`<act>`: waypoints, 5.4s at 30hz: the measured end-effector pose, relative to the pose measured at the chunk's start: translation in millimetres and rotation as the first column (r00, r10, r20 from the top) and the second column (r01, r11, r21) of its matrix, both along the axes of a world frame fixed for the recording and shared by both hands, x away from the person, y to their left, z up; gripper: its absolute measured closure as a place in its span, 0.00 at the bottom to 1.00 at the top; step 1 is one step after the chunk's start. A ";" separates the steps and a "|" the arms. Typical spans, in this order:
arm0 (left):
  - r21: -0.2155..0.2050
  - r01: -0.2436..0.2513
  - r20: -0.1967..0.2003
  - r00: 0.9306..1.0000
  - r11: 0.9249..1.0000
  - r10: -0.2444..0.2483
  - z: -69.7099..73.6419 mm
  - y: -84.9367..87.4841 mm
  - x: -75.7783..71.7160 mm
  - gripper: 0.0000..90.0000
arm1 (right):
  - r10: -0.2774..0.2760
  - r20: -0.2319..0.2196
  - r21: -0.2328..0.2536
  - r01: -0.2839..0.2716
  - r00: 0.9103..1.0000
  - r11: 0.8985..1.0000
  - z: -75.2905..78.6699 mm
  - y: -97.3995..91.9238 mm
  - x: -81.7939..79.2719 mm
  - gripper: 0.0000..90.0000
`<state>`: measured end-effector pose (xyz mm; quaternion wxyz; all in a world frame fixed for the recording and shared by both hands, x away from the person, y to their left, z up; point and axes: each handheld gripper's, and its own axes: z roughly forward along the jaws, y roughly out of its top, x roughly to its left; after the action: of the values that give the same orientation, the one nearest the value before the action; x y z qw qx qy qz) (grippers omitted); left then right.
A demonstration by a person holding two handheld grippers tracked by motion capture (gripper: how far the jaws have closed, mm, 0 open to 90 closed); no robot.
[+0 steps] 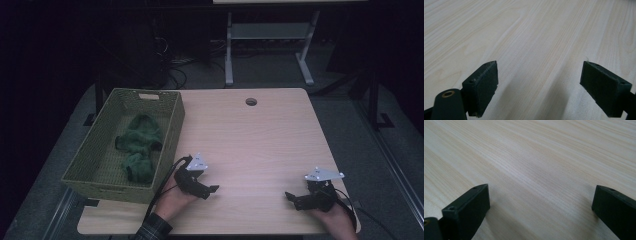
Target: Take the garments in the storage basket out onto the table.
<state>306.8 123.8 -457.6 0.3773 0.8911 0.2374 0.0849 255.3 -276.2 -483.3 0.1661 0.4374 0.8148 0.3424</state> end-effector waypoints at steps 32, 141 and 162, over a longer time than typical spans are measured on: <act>-0.006 0.028 0.005 1.000 1.000 -0.028 30.7 -1.2 -1.5 0.16 | 0.000 0.001 0.000 0.000 1.000 1.000 0.0 0.0 0.0 0.01; -0.032 -0.158 0.026 0.987 0.987 0.159 127.2 120.1 32.1 0.25 | 0.000 0.000 0.001 0.000 1.000 1.000 0.0 0.0 0.0 0.01; 0.033 -0.268 0.050 0.963 0.963 0.266 114.4 164.4 43.5 0.47 | -0.001 -0.001 0.001 0.001 1.000 1.000 0.0 0.0 0.0 0.01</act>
<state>350.2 288.2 -343.2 0.3499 0.8561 0.3452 0.1596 255.3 -276.2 -483.2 0.1658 0.4378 0.8146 0.3425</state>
